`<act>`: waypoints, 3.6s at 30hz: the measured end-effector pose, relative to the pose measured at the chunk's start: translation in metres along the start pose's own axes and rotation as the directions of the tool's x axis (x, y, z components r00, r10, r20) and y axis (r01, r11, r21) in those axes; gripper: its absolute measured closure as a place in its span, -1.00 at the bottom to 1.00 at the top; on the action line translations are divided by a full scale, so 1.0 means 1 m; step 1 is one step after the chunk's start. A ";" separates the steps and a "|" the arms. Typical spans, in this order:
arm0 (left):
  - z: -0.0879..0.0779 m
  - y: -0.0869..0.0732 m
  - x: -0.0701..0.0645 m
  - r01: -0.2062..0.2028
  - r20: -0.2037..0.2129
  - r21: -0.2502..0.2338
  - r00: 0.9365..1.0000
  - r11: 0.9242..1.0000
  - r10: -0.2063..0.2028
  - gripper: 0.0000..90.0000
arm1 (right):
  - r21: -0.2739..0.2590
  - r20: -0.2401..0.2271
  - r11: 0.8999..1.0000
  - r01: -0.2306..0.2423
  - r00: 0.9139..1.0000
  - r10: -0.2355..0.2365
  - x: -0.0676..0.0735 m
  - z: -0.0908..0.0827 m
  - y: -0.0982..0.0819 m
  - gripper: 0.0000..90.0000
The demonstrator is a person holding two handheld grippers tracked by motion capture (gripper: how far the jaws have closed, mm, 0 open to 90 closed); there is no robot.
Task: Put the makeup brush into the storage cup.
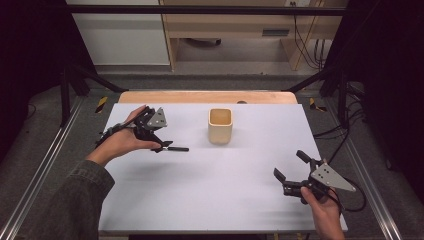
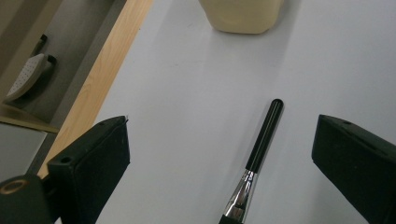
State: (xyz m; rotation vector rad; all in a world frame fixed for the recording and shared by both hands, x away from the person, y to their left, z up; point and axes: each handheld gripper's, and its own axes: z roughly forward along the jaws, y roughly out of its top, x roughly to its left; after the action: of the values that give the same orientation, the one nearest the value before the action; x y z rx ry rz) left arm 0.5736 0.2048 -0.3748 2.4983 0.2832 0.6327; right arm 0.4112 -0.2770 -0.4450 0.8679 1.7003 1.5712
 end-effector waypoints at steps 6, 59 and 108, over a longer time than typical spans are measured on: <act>0.005 -0.002 -0.001 -0.002 0.010 0.012 1.000 1.000 0.002 -0.91 | -0.001 -0.004 1.000 0.001 1.000 -0.001 0.001 0.000 0.000 -0.97; 0.041 -0.017 -0.015 -0.118 0.094 0.178 0.990 0.977 0.103 -0.83 | 0.024 -0.018 1.000 0.018 1.000 -0.018 0.002 0.006 -0.002 -0.97; 0.059 -0.020 -0.010 -0.159 0.162 0.223 0.979 0.962 0.124 -0.62 | 0.020 -0.016 1.000 0.016 1.000 -0.015 0.003 0.005 -0.002 -0.96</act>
State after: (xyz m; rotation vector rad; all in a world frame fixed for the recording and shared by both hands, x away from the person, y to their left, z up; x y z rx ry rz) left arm 0.5926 0.1915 -0.4333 2.7966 0.1297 0.4910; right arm 0.4139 -0.2720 -0.4472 0.8524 1.7324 1.5572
